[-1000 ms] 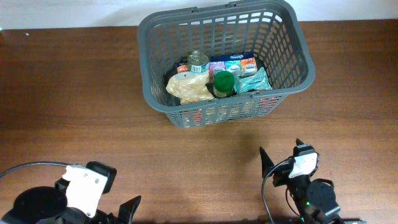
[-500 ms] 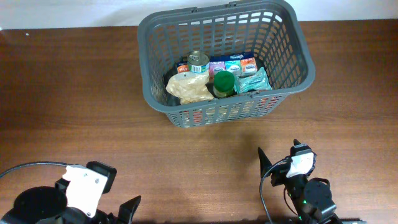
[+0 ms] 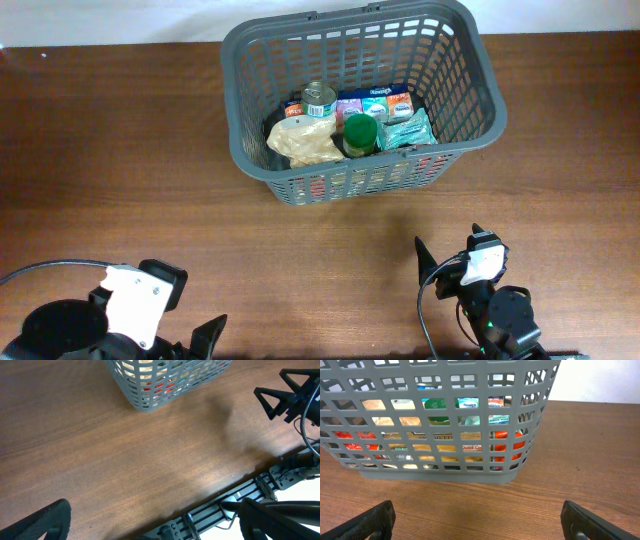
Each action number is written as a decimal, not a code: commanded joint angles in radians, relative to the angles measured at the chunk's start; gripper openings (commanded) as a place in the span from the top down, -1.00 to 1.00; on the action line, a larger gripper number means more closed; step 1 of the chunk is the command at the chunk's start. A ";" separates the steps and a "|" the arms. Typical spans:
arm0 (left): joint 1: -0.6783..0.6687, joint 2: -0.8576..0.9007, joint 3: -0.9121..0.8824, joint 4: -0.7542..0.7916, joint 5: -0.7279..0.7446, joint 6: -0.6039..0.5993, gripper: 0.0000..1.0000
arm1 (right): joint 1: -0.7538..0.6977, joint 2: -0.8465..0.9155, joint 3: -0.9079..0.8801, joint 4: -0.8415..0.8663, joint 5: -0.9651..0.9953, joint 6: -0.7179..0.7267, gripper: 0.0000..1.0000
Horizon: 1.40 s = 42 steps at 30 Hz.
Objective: Pack container
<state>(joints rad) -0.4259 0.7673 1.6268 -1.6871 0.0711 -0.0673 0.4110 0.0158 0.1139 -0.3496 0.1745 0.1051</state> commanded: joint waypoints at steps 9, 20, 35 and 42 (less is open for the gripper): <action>-0.002 -0.003 -0.031 0.243 -0.117 0.020 -0.98 | -0.007 -0.012 -0.009 0.006 -0.006 0.000 -0.98; 0.089 -0.304 -0.767 0.992 -0.187 0.020 -0.98 | -0.006 -0.012 -0.009 0.006 -0.006 0.000 -0.98; 0.101 -0.761 -1.326 1.103 -0.180 0.020 -0.98 | -0.006 -0.012 -0.009 0.006 -0.006 0.000 -0.98; 0.099 -0.762 -1.472 1.221 -0.164 0.020 -0.98 | -0.006 -0.012 -0.009 0.006 -0.006 0.000 -0.98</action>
<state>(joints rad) -0.3286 0.0139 0.2050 -0.4980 -0.1051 -0.0662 0.4110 0.0147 0.1127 -0.3439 0.1703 0.1051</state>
